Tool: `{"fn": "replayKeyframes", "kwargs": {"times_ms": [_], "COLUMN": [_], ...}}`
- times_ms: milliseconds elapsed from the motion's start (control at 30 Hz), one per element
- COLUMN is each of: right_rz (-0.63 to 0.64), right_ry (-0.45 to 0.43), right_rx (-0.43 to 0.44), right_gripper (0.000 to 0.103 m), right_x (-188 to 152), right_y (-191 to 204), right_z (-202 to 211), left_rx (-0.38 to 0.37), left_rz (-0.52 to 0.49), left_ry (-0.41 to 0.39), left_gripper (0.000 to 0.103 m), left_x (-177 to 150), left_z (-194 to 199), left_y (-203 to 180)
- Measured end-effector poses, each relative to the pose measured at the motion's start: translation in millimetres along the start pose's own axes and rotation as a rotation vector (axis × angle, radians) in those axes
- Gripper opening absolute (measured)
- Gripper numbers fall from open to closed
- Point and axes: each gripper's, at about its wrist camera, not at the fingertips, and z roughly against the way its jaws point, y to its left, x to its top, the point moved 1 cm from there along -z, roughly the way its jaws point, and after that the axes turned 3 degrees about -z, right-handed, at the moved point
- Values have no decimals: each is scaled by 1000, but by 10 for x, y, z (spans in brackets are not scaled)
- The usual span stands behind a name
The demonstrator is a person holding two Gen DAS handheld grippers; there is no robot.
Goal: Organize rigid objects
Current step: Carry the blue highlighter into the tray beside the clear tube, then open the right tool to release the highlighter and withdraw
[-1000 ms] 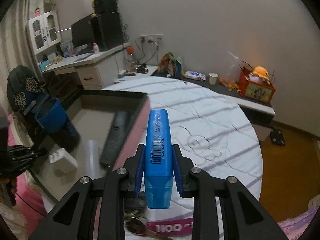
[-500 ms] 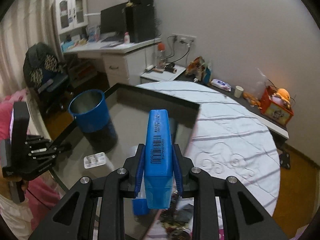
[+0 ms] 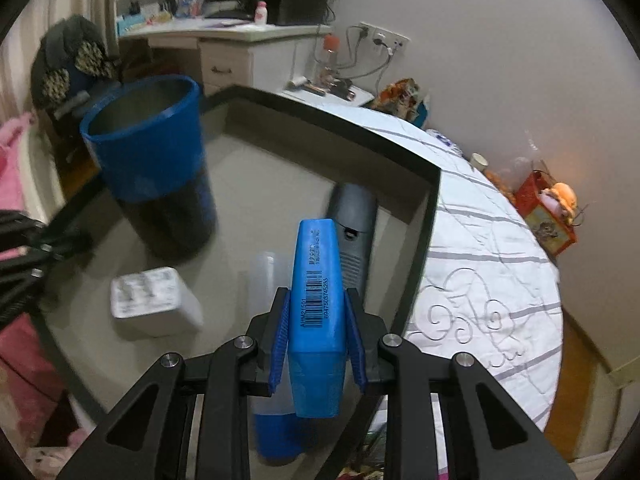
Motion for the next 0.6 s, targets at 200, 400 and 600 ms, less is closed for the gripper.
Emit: {"fn": "replayKeyframes", "kwargs": {"times_ms": [200, 400, 600], "right_rz": [23, 33, 10], "right_ry": [43, 48, 57], "right_rx": [34, 119, 155], "right_gripper": [27, 27, 27], "right_x": [-75, -108, -122], "right_y": [89, 236, 213], "right_z": [-56, -44, -90], "left_rx": [1, 0, 2], "left_rz": [0, 0, -1], "left_ry": [0, 1, 1], "left_gripper": [7, 7, 7], "left_x": [2, -4, 0], "left_z": [-6, 1, -1], "left_y": [-5, 2, -2]}}
